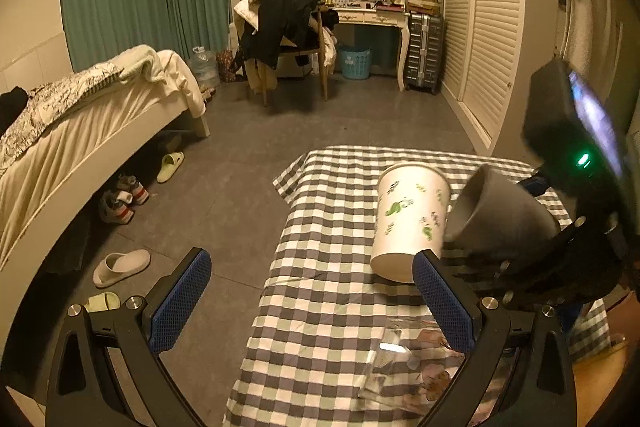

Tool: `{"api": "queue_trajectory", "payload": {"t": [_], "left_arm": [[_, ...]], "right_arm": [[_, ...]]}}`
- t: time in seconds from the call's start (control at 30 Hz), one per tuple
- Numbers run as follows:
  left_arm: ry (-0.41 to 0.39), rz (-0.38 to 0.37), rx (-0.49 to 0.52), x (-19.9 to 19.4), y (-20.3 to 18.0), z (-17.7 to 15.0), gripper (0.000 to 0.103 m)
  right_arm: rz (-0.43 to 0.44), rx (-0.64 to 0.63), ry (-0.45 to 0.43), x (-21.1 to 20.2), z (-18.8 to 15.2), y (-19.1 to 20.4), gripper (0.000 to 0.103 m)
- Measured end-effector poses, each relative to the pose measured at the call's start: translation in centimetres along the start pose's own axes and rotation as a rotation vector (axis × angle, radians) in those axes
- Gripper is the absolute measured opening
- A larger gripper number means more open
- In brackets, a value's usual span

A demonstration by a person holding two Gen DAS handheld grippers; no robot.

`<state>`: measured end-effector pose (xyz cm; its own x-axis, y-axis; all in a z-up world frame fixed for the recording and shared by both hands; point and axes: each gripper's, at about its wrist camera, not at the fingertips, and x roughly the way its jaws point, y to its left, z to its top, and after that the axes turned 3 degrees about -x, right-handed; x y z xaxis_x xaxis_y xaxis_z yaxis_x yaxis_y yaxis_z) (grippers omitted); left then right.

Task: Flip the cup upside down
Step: 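Lift the gray cup with the right tool and carry it toward the left tool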

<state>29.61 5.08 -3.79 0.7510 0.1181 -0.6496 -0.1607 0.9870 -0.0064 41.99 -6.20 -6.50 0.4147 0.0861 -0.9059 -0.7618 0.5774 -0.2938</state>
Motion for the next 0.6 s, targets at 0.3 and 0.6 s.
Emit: {"api": "queue_trajectory", "payload": {"t": [0.3, 0.6], "left_arm": [[-0.094, -0.043, -0.001, -9.2, 0.4, 0.2, 0.103], [-0.201, -0.05, 0.004, -20.7, 2.7, -1.0, 0.103]], "right_arm": [[-0.118, 0.108, -0.11, -12.3, -1.5, 1.5, 0.071], [-0.179, 0.157, -0.194, -25.1, -6.7, 8.7, 0.071]]}}
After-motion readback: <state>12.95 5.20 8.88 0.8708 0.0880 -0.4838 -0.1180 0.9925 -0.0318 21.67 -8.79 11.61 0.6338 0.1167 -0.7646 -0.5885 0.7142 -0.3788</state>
